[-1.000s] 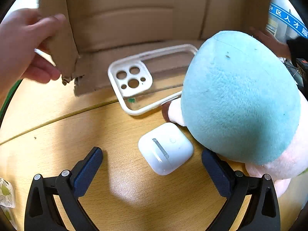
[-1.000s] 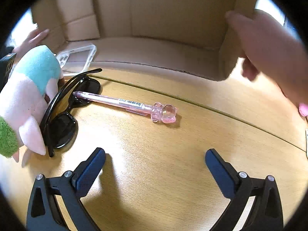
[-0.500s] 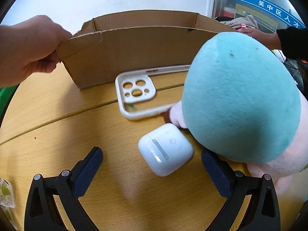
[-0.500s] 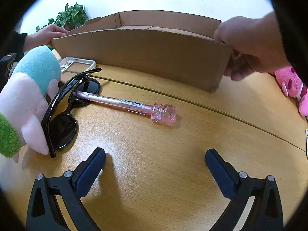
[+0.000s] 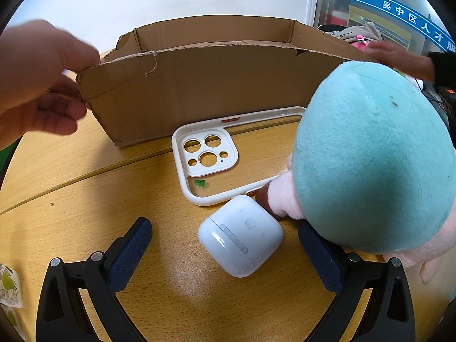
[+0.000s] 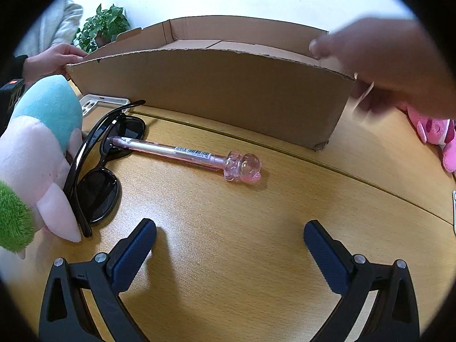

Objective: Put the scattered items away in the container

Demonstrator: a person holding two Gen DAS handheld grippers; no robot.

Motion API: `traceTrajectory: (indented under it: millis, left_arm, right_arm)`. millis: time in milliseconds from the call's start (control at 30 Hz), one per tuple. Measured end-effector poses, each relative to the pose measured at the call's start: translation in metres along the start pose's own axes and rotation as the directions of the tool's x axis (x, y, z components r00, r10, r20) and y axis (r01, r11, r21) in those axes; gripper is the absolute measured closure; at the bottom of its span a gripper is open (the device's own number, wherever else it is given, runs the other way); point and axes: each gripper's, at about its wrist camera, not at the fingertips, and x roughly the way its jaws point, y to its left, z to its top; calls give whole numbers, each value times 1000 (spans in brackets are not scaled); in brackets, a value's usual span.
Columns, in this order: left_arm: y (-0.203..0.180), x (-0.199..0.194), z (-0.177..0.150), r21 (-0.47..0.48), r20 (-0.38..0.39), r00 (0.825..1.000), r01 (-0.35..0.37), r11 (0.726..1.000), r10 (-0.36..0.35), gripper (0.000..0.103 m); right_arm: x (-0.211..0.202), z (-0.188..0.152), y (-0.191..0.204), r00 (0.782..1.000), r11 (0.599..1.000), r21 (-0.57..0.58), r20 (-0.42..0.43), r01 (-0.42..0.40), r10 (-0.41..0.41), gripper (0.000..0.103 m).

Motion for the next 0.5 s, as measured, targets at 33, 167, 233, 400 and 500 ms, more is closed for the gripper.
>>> traceTrajectory:
  millis: [33, 167, 233, 400, 500]
  left_arm:
    - [0, 0, 0, 0, 0, 1000, 0, 1000, 0, 0]
    - [0, 0, 0, 0, 0, 1000, 0, 1000, 0, 0]
    - [0, 0, 0, 0, 0, 1000, 0, 1000, 0, 0]
    - [0, 0, 0, 0, 0, 1000, 0, 1000, 0, 0]
    - [-1, 0, 0, 0, 0, 1000, 0, 1000, 0, 0]
  right_arm:
    - [0, 0, 0, 1000, 1000, 0, 0, 0, 0, 0]
    - [0, 0, 0, 1000, 1000, 1, 0, 1, -1, 0]
    - [0, 0, 0, 1000, 1000, 2, 0, 1, -1, 0]
    - [0, 0, 0, 1000, 1000, 3, 0, 3, -3, 0]
    - [0, 0, 0, 1000, 1000, 4, 0, 3, -3, 0]
